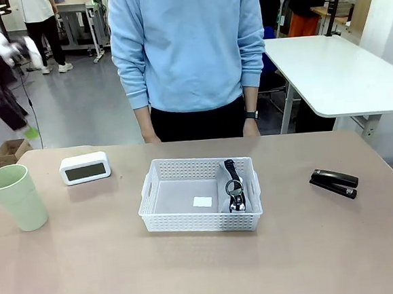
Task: Efficiently arrange items inside the basket to fit them all.
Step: Pick up the Digital clock and place it inside the Organizing basket.
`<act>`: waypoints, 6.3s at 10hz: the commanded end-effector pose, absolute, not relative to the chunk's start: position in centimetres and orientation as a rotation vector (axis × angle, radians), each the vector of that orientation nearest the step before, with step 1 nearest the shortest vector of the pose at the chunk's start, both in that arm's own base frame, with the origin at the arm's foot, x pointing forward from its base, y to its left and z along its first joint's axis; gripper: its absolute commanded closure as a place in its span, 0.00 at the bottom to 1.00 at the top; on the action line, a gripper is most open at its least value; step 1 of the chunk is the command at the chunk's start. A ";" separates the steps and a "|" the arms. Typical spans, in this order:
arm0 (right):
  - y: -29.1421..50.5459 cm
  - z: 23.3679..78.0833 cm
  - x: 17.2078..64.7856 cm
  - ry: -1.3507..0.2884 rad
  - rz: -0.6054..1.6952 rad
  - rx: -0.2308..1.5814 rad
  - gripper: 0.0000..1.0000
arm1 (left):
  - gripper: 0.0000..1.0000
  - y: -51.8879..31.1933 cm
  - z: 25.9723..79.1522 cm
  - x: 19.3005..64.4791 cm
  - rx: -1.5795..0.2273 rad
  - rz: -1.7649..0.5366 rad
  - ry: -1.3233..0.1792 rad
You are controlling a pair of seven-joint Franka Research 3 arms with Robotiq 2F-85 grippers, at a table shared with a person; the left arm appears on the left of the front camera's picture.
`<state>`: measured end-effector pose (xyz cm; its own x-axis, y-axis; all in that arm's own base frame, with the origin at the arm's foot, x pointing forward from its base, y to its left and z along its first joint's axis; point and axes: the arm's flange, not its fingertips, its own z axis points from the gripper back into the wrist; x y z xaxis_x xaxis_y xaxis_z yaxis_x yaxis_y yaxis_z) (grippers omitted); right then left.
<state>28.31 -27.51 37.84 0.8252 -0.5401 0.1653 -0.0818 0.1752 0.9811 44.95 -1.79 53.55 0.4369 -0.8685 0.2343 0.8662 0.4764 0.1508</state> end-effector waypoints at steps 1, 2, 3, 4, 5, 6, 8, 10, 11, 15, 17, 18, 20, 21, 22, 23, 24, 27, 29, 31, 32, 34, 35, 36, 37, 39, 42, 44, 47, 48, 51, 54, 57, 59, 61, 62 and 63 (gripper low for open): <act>-27.4 38.3 28.0 -0.534 -0.349 1.376 0.00 | 0.00 0.1 55.9 44.4 -0.073 -0.984 -0.390; -27.4 38.3 28.0 -0.534 -0.349 1.376 0.00 | 0.00 0.1 55.9 44.4 -0.073 -0.984 -0.390; -27.4 38.3 28.0 -0.534 -0.349 1.376 0.00 | 0.00 0.1 55.9 44.4 -0.073 -0.984 -0.390; -27.4 38.3 28.0 -0.534 -0.349 1.376 0.00 | 0.00 0.1 55.9 44.4 -0.073 -0.984 -0.390; -27.4 38.3 28.0 -0.534 -0.349 1.376 0.00 | 0.00 -0.3 54.9 44.9 -0.037 -1.017 -0.355; -27.4 38.3 28.0 -0.534 -0.349 1.376 0.00 | 0.00 0.1 54.6 46.9 -0.015 -1.087 -0.352; -27.4 38.3 28.0 -0.534 -0.349 1.376 0.00 | 0.00 -0.6 53.5 51.0 0.054 -1.266 -0.375; -27.4 38.3 28.0 -0.534 -0.349 1.376 0.00 | 0.00 -2.6 50.6 54.1 0.135 -1.332 -0.310; -27.4 38.3 28.0 -0.534 -0.349 1.376 0.00 | 0.00 -3.3 49.1 54.9 0.110 -1.397 -0.260; -27.4 38.3 28.0 -0.534 -0.349 1.376 0.00 | 0.00 -5.0 44.2 56.6 0.061 -1.405 -0.170; -27.4 38.3 28.0 -0.534 -0.349 1.376 0.00 | 0.00 -5.2 41.6 57.0 -0.018 -1.420 -0.121; -27.4 38.3 28.0 -0.534 -0.349 1.376 0.00 | 0.00 -5.2 40.4 57.2 -0.010 -1.414 -0.090; -27.4 38.3 28.0 -0.534 -0.349 1.376 0.00 | 0.00 -5.9 38.7 57.6 -0.021 -1.425 -0.076; -27.4 38.3 28.0 -0.534 -0.349 1.376 0.00 | 0.00 -5.9 38.5 58.2 0.024 -1.398 -0.107; -27.4 38.3 28.0 -0.534 -0.349 1.376 0.00 | 0.00 -6.0 38.2 58.7 0.027 -1.397 -0.113; -27.4 38.3 28.0 -0.534 -0.349 1.376 0.00 | 0.00 -6.1 37.8 59.2 0.060 -1.379 -0.103; -27.4 38.3 28.0 -0.534 -0.349 1.376 0.00 | 0.00 -6.3 37.3 59.6 0.052 -1.382 -0.087; -27.4 38.3 28.0 -0.534 -0.349 1.376 0.00 | 0.00 -6.2 36.3 60.8 0.043 -1.372 -0.031; -27.4 38.3 28.0 -0.534 -0.349 1.376 0.00 | 0.00 -6.5 35.6 61.1 0.043 -1.375 -0.002; -27.4 38.3 28.0 -0.534 -0.349 1.376 0.00 | 0.00 -6.5 35.4 61.3 0.041 -1.372 0.006; -27.4 38.3 28.0 -0.534 -0.349 1.376 0.00 | 0.00 -6.6 35.4 61.3 0.035 -1.377 0.011; -27.4 38.3 28.0 -0.534 -0.349 1.376 0.00 | 0.00 -6.6 35.2 61.4 0.032 -1.385 0.013; -27.4 38.3 28.0 -0.534 -0.349 1.376 0.00 | 0.00 -6.6 35.1 61.4 0.035 -1.387 0.019; -27.4 38.3 28.0 -0.534 -0.349 1.376 0.00 | 0.58 -6.6 35.0 61.5 0.070 -1.390 0.039; -27.4 38.3 28.0 -0.534 -0.349 1.376 0.00 | 0.58 -6.7 35.0 61.4 0.063 -1.392 0.031; -27.4 38.3 28.0 -0.534 -0.349 1.376 0.00 | 0.60 -6.8 34.7 61.4 0.068 -1.390 0.034; -27.4 38.3 28.0 -0.534 -0.349 1.376 0.00 | 1.00 -6.7 34.8 61.4 0.062 -1.389 0.030; -27.4 38.3 28.0 -0.534 -0.349 1.376 0.00 | 1.00 -6.5 35.0 61.4 0.055 -1.388 0.021; -27.4 38.3 28.0 -0.534 -0.349 1.376 0.00 | 1.00 -6.3 36.0 60.8 0.012 -1.404 0.011; -27.4 38.3 28.0 -0.534 -0.349 1.376 0.00 | 1.00 -6.2 37.6 60.0 -0.025 -1.426 0.013; -27.4 38.3 28.0 -0.534 -0.349 1.376 0.00 | 1.00 -6.2 47.8 52.8 -0.106 -1.407 -0.006; -27.4 38.3 28.0 -0.534 -0.349 1.376 0.00 | 1.00 -4.9 50.5 44.1 -0.004 -1.468 -0.105; -27.4 38.3 28.0 -0.534 -0.349 1.376 0.00 | 0.88 -5.3 52.4 43.9 -0.018 -1.442 -0.085; -27.4 38.3 28.0 -0.534 -0.349 1.376 0.00 | 0.88 -5.3 52.4 43.9 -0.018 -1.442 -0.085; -27.4 38.3 28.0 -0.534 -0.349 1.376 0.00 | 0.49 -4.8 51.7 43.3 -0.036 -1.445 -0.106; -27.4 38.3 28.0 -0.534 -0.349 1.376 0.00 | 0.49 -6.8 52.0 43.2 -0.057 -1.387 -0.104; -27.4 38.3 28.0 -0.534 -0.349 1.376 0.00 | 0.49 -10.9 52.9 42.9 -0.061 -1.418 -0.114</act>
